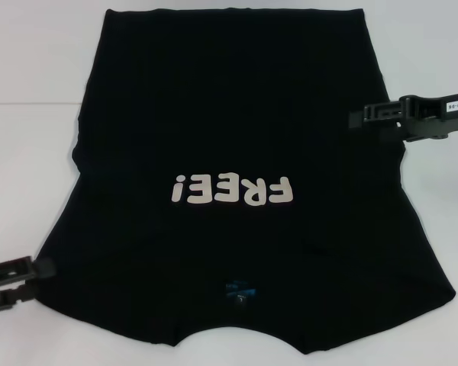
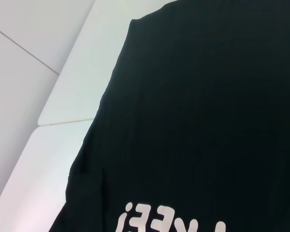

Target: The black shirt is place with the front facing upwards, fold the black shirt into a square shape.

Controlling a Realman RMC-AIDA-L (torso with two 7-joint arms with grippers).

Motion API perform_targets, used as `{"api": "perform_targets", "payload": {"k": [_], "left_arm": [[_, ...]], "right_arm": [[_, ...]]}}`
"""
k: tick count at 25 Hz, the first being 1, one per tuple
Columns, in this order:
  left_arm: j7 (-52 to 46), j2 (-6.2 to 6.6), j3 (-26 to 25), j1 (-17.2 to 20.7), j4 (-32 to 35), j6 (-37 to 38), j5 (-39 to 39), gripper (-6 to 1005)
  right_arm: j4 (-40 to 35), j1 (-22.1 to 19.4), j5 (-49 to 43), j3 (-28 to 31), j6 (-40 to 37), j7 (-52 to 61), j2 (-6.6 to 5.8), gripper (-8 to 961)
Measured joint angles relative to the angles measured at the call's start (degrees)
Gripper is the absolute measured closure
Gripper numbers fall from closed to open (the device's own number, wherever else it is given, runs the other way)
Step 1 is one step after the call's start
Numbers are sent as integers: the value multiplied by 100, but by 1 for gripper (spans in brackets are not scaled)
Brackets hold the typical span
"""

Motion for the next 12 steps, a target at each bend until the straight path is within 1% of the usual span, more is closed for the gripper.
{"api": "perform_targets", "payload": {"k": [3, 7, 9, 12], "left_arm": [[-24, -50, 2, -145, -54, -250, 186, 201], [88, -107, 0, -211, -7, -525, 230, 202], [251, -112, -13, -213, 33, -562, 206, 202], [480, -81, -43, -214, 55, -599, 198, 202]], "right_arm": [[0, 2, 0, 0, -6, -2, 22, 39], [0, -1, -1, -4, -10, -7, 31, 39], [0, -9, -1, -3, -10, -10, 31, 38], [0, -23, -2, 0, -10, -9, 31, 38]]}}
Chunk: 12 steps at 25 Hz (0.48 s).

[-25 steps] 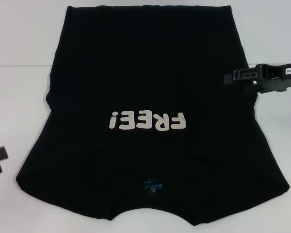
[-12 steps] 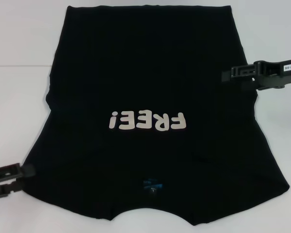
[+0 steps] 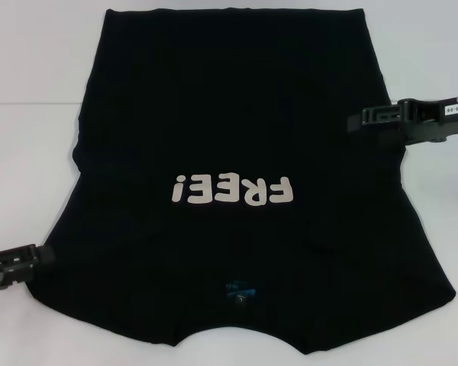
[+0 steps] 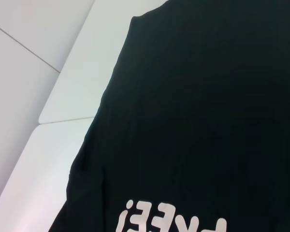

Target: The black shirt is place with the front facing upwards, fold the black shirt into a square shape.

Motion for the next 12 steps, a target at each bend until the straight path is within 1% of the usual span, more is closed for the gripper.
{"api": "perform_targets", "payload": {"k": [5, 12], "left_arm": [[9, 21, -9, 38, -3, -325, 37, 202], [26, -5, 18, 48, -48, -639, 86, 202]], "right_arm": [[0, -5, 0, 0, 0, 6, -2, 38], [0, -6, 0, 0, 0, 10, -3, 38]]}}
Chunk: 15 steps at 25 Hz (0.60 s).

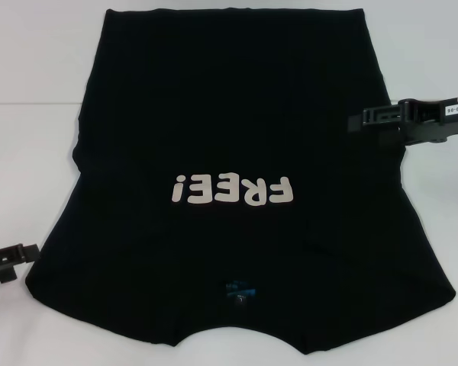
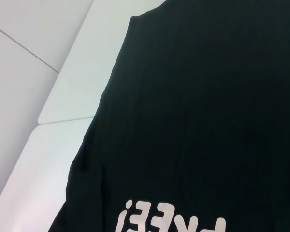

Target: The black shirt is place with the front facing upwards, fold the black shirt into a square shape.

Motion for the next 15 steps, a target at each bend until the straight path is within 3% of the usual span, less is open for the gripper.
{"api": "perform_targets", "payload": {"k": [15], "left_arm": [[-36, -44, 9, -50, -135, -166, 73, 201]], "right_arm": [[0, -17, 0, 0, 0, -5, -9, 39]]}}
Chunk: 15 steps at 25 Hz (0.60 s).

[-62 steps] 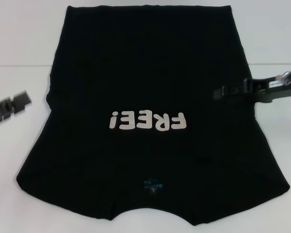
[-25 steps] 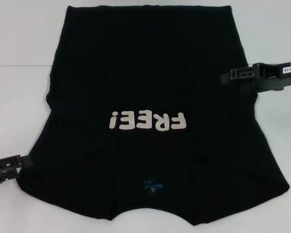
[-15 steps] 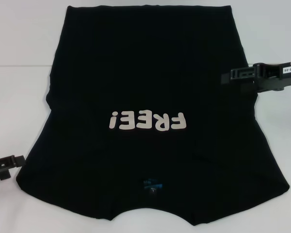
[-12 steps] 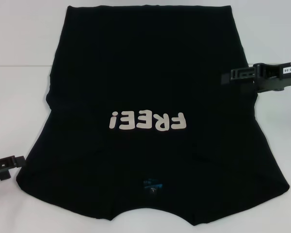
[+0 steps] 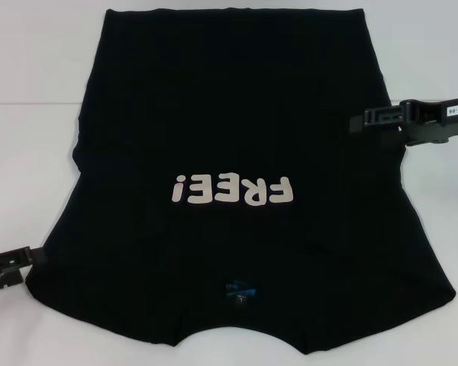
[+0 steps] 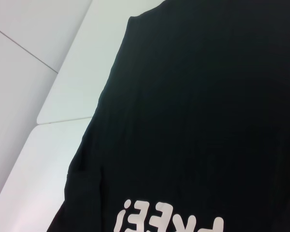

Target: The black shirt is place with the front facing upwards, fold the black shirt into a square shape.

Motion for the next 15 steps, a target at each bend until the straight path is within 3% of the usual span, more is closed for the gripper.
{"api": "perform_targets", "payload": {"k": [15], "left_arm": [[0, -1, 18, -23, -95, -20, 9, 201]], "right_arm": [[0, 0, 9, 0, 0, 2, -9, 39]]}}
